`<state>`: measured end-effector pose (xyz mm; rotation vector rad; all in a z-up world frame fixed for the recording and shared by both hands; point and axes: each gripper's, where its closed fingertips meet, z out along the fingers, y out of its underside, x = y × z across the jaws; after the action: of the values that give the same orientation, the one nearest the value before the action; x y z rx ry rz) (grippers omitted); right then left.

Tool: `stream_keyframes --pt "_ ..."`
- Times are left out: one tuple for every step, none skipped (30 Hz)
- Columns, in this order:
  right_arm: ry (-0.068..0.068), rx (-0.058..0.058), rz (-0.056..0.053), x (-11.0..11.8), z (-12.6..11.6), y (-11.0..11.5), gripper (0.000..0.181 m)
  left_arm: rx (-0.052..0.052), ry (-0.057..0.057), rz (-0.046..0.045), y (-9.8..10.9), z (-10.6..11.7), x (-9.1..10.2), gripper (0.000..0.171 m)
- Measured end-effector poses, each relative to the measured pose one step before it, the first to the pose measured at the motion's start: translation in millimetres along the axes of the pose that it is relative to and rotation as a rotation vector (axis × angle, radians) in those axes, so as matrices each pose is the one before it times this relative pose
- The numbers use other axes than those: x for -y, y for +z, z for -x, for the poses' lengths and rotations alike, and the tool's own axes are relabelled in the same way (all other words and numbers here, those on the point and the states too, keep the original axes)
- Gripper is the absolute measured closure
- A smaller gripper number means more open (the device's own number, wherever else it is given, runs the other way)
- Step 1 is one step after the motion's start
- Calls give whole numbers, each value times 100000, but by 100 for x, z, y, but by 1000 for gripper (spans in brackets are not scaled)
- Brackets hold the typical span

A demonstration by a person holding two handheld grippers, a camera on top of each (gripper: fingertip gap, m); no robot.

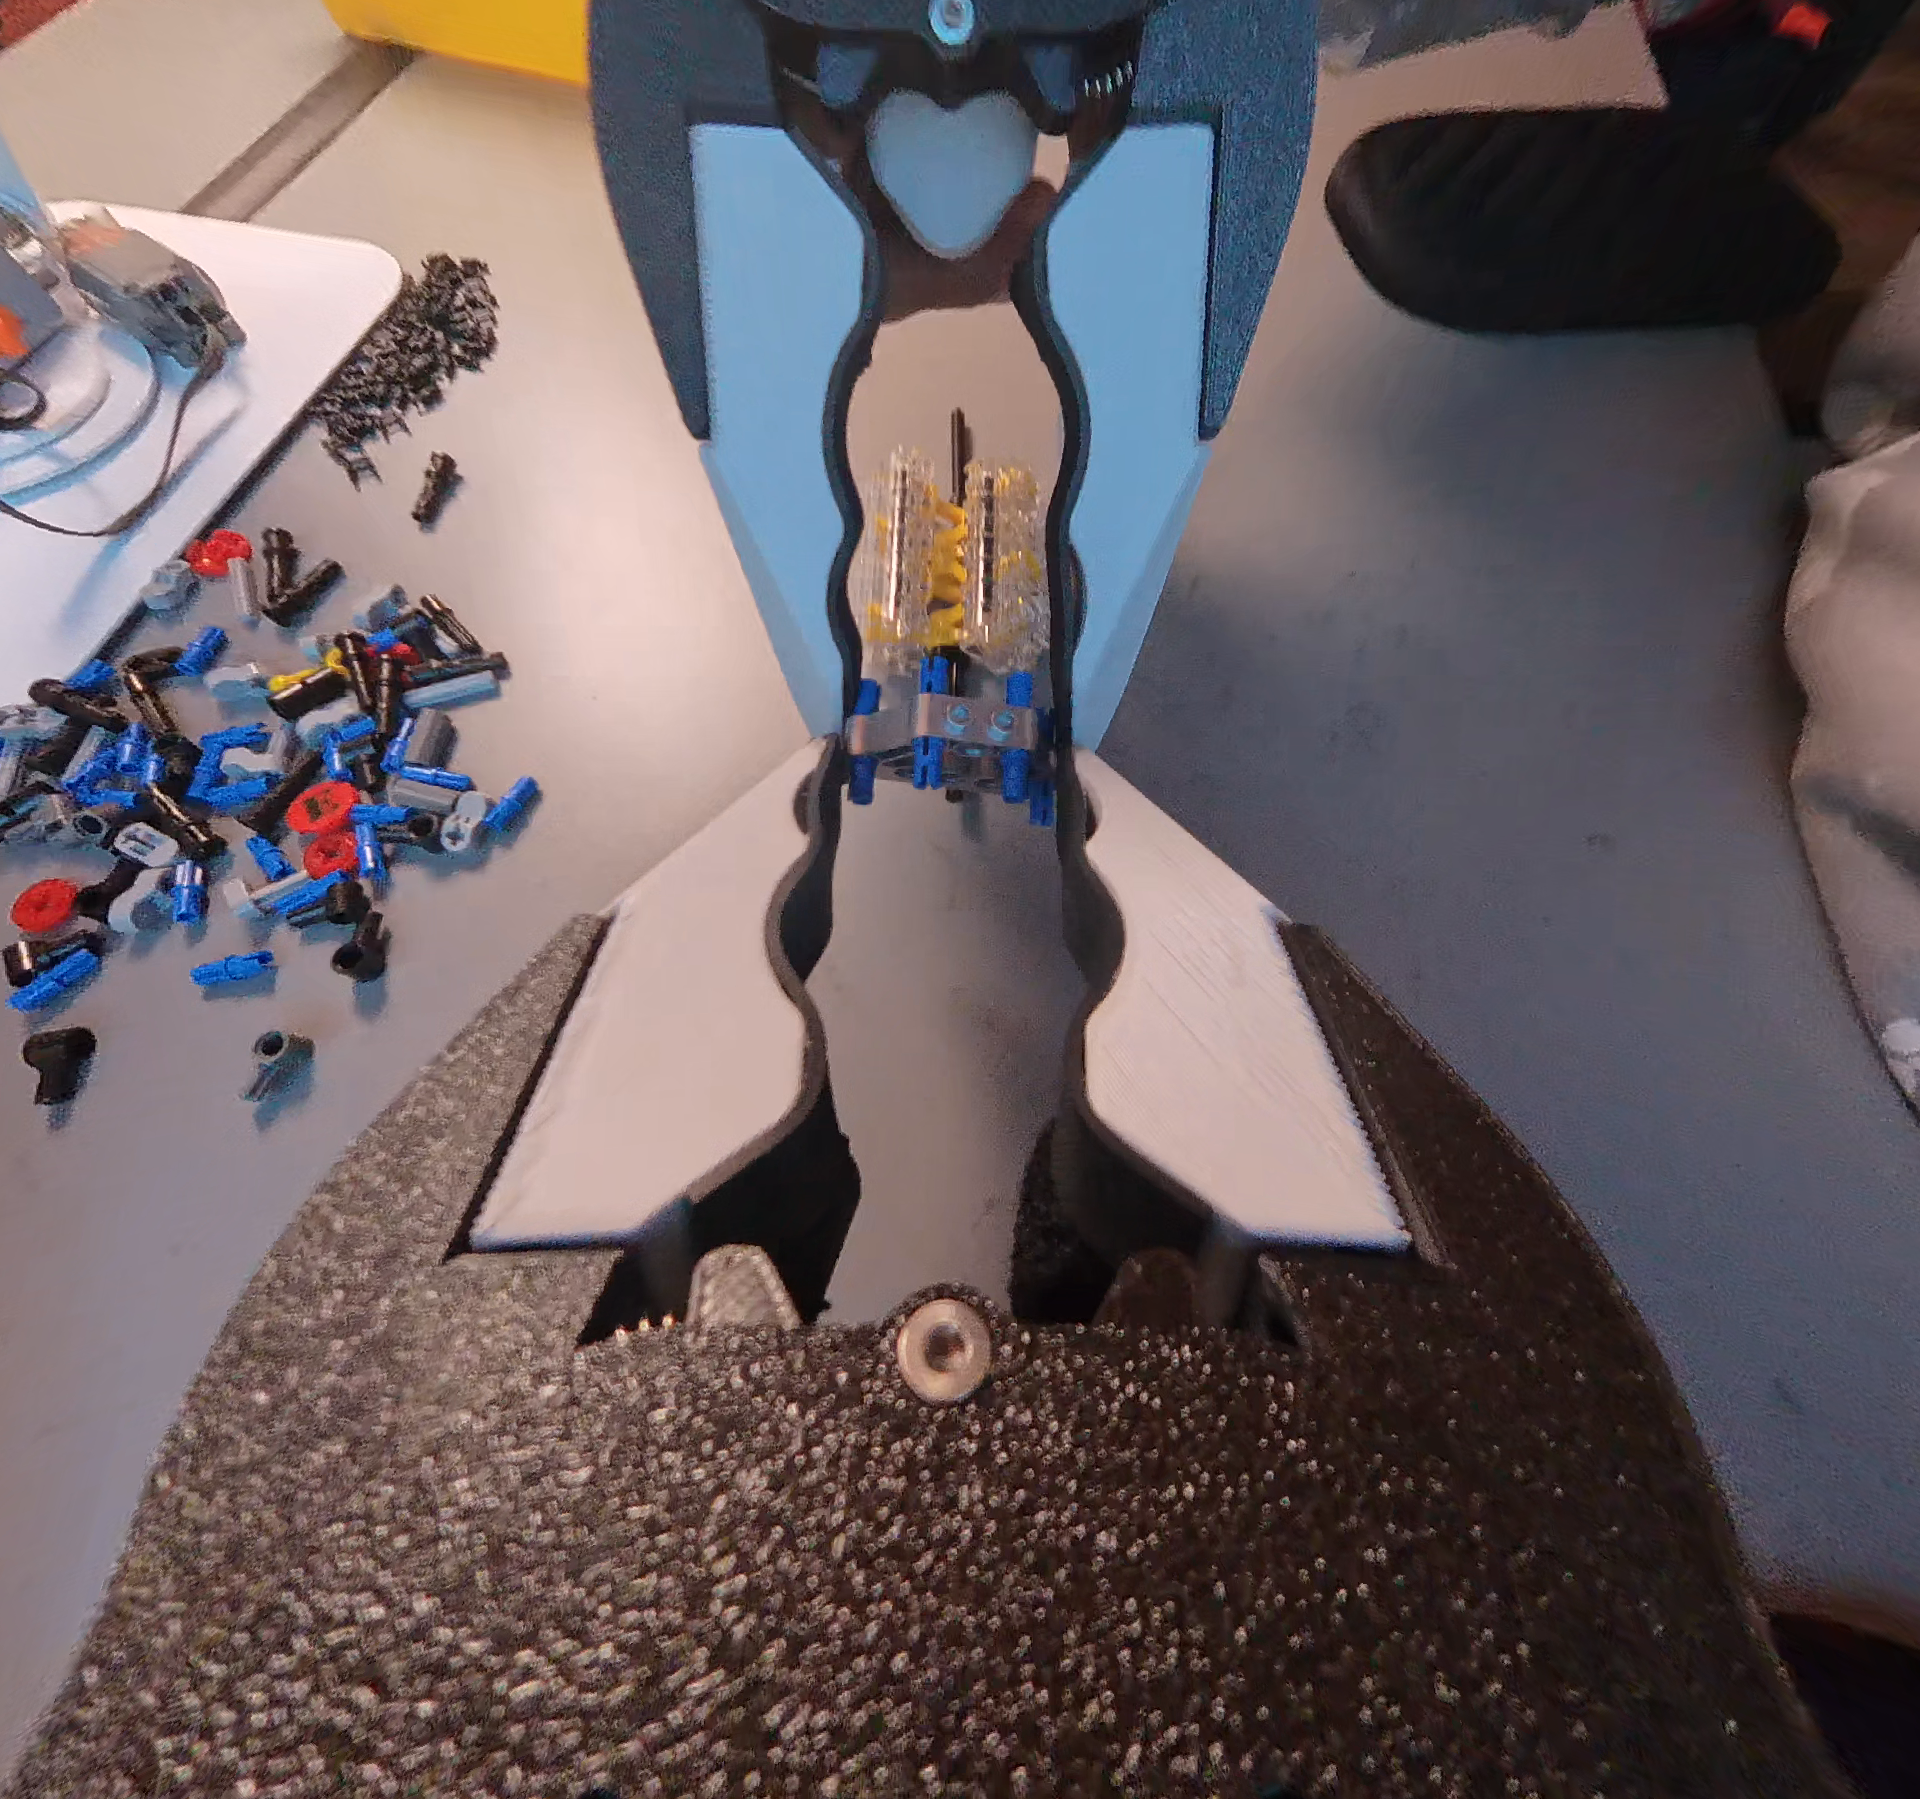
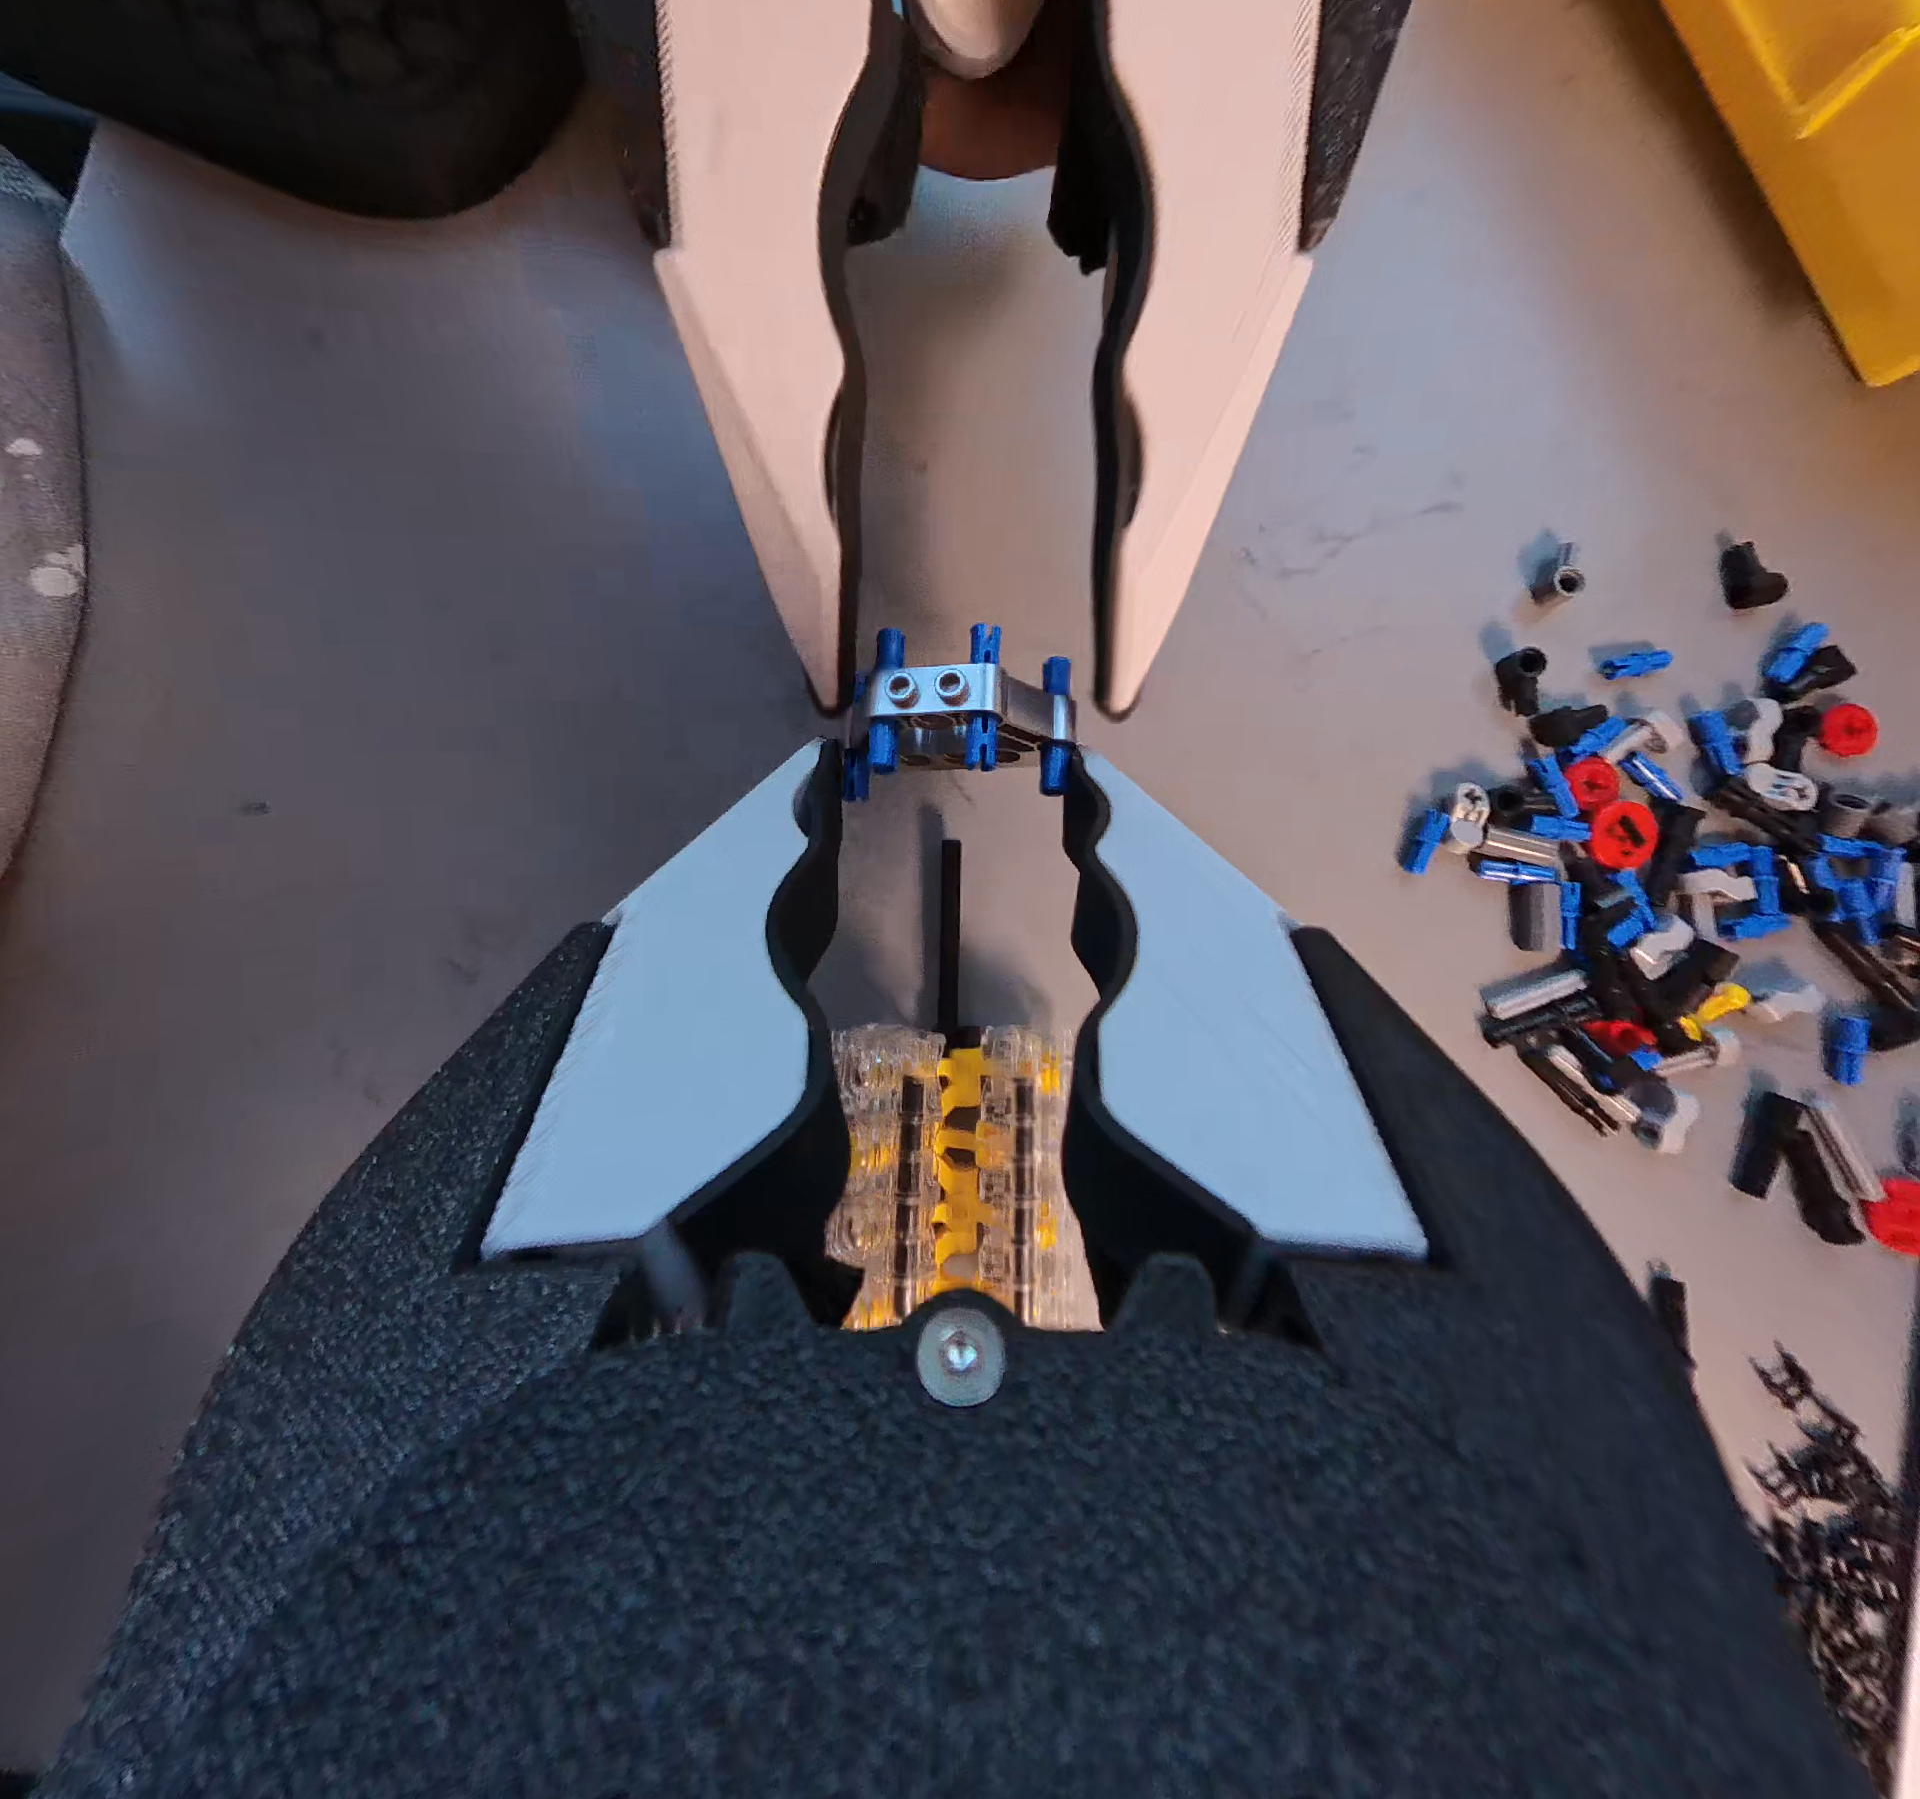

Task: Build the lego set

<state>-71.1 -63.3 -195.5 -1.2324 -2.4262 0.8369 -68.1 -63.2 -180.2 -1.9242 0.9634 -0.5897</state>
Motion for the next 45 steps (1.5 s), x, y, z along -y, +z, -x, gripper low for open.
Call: stream_keyframes --pt "-135 1120 943 26 115 297 141 175 2011 3807 240 -175 -549 133" --pt "-203 323 1044 -32 8 265 147 1105 1441 3388 190 29 -549 135" --pt "-404 -450 1416 -145 -108 250 147 987 602 2573 153 57 -463 136" --pt "-9 405 679 -93 21 225 147 -97 -177 1430 129 -60 -304 136" --pt "425 1064 583 -106 138 223 147 -670 -580 878 116 -105 -240 136" --pt "200 337 611 -132 66 230 147 -486 -631 1155 121 -43 -284 136" --pt "-184 -481 690 -138 -11 241 147 -618 -585 2120 166 -40 -403 135" --pt "-262 -438 776 -152 24 196 147 -499 -618 2730 192 -8 -488 136" --pt "-69 -657 609 -96 -23 120 146 -367 -649 2122 186 23 -412 136" --pt "-5 -760 868 -125 -59 8 144 -1395 -1121 1465 190 -123 -323 136" --pt "-508 -589 1474 -236 -58 -114 143 -1735 -2016 1612 201 -117 -335 135" --pt "-902 20 1547 -277 6 -245 143 -962 -2389 340 110 25 -107 135" --pt "-525 1001 1714 -308 95 -282 144 -1187 -2120 -124 46 -14 -15 135" --pt "-542 788 1933 -332 28 -245 147 -1937 -1985 248 25 -107 -50 135" --pt "-1156 -414 1801 -284 -147 -183 153 -1335 -1911 109 41 8 -11 135" --pt "-1138 108 2241 -296 -68 -84 157 -440 -1749 -126 48 151 22 135" --pt "-968 464 2060 -224 10 8 160 -191 -1463 788 103 183 -145 135" --pt "-772 566 1857 -150 -6 88 163 -412 -243 169 55 95 -69 135" --pt "-542 795 1788 -114 9 167 164 203 191 -112 26 120 -16 135" --pt "-528 1053 2182 -175 44 196 165 316 -6 -182 3 85 27 134" --pt "-657 -13 1950 -145 -98 173 165 909 -75 -114 -36 148 24 132" --pt "-479 94 1492 -103 -60 118 165 1117 200 -289 -65 131 20 131" --pt "-145 262 600 3 -24 55 165 637 440 -452 -89 16 48 130" --pt "176 546 170 29 27 -3 166 581 704 -608 -111 -30 83 130" --pt "290 648 409 -38 56 10 166 615 987 -461 -111 -46 80 130" --pt "-53 220 453 -73 20 18 167 606 885 18 -70 -10 12 130" --pt "-117 9 486 -79 14 15 167 907 386 643 -29 100 -98 130" --pt "-45 -205 118 -14 -10 3 167 902 23 704 -2 151 -131 130" --pt "160 116 84 -8 28 -15 167 73 -276 796 -36 23 -156 130" --pt "7 -175 121 -4 -9 -46 167 -4 -298 594 -67 -54 -113 130" --pt "-84 -371 -55 16 -29 -67 167 434 74 -259 -94 -81 27 132" --pt "145 -53 189 -24 24 -44 167 191 114 -799 -55 -133 114 133" --pt "-30 -172 178 -53 1 -22 167 -31 -43 -622 41 -144 118 136" --pt "-199 -22 318 -69 25 43 168 788 430 -226 101 16 94 139" --pt "-206 159 679 -122 43 91 169 1001 1080 -73 97 114 113 143" --pt "-326 -111 763 -108 -8 125 169 249 877 -37 73 84 128 146" --pt "-262 -143 491 -45 -22 120 170 -548 184 165 92 51 119 148" --pt "-117 376 403 -19 40 110 170 -481 -33 185 103 76 119 148" --pt "-155 188 191 -4 24 78 171 -114 198 115 109 94 124 148" --pt "26 -204 86 13 -33 33 171 -183 464 -5 110 24 110 147" --pt "194 48 27 -6 -15 -13 171 -66 493 -610 87 19 184 147" --pt "132 188 -23 -37 12 -32 172 -492 485 -1038 73 -84 224 145" --pt "175 -174 -117 -24 -35 -26 173 -1050 535 -1297 50 -172 234 145" --pt "237 -3 -55 -45 -14 -13 174 -339 383 -1259 15 -46 217 145" --pt "153 -113 -225 -15 -14 1 175 588 333 -645 6 128 86 144"
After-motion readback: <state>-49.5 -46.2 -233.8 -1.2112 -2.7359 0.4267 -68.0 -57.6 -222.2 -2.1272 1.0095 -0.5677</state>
